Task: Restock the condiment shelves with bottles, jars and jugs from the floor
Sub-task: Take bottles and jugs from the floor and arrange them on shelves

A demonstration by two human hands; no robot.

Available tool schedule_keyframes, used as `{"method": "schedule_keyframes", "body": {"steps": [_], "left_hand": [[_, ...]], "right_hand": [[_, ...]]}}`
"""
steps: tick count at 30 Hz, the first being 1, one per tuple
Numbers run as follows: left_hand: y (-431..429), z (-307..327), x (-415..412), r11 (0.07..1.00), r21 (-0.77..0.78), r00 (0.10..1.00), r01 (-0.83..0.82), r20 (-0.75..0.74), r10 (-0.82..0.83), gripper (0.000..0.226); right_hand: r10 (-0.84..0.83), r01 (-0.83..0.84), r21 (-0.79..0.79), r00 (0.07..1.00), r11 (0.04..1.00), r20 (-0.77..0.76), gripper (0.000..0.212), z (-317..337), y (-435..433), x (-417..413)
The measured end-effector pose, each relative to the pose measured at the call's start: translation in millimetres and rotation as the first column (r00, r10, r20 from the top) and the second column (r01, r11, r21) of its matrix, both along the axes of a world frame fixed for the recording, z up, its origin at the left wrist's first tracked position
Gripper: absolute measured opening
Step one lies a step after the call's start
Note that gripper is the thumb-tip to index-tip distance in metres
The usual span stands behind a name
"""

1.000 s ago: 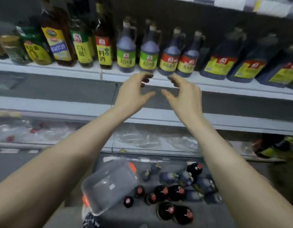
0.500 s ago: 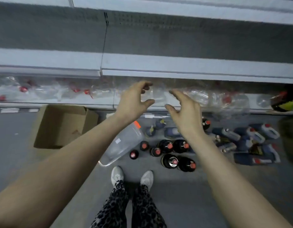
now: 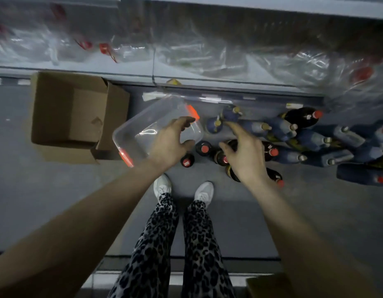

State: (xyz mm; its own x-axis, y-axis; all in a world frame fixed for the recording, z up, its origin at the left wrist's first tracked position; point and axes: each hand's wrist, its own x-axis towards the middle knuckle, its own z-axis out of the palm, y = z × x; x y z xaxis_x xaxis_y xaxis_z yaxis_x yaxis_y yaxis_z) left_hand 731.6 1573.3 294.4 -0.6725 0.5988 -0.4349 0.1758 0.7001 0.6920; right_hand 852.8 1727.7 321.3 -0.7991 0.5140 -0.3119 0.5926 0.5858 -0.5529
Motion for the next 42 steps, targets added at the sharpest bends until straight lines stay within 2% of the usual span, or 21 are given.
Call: {"method": "schedule_keyframes", "body": {"steps": [14, 18, 24, 32, 38, 42], "left_hand": [[-46, -202, 47, 0.985, -0.173, 0.977, -0.031, 0.200, 0.066, 0.062], [-53, -258, 65, 0.973, -0.230, 0.971, -0.015, 0.230, 0.070, 0.065], [-65, -321, 87, 0.939, -0.344, 0.972, 0.005, 0.223, 0.076, 0.073], [-70, -403, 95, 0.949, -0.316, 0.965, 0.004, 0.251, 0.080, 0.094], [-63, -442, 99, 0.983, -0.155, 0.979, -0.095, 0.167, 0.121, 0.090], [-58, -451, 103, 0.989, -0.055, 0.975, -0.137, 0.168, 0.145, 0.085]], "right_hand": [[0.062, -0.026, -0.181, 0.978, 0.983, 0.198, 0.058, -196, -45, 33], [0.110, -0.038, -0.250, 0.953, 0.967, 0.281, 0.058, -253, -54, 45], [0.144, -0.049, -0.274, 0.929, 0.961, 0.340, 0.060, -329, -58, 48], [0.233, -0.120, -0.343, 0.921, 0.932, 0.312, 0.084, -413, -59, 41], [0.131, -0.039, -0.355, 0.962, 0.934, 0.239, 0.084, -451, -70, 55], [0.071, 0.000, -0.356, 0.980, 0.934, 0.188, 0.078, -463, -75, 57]]}}
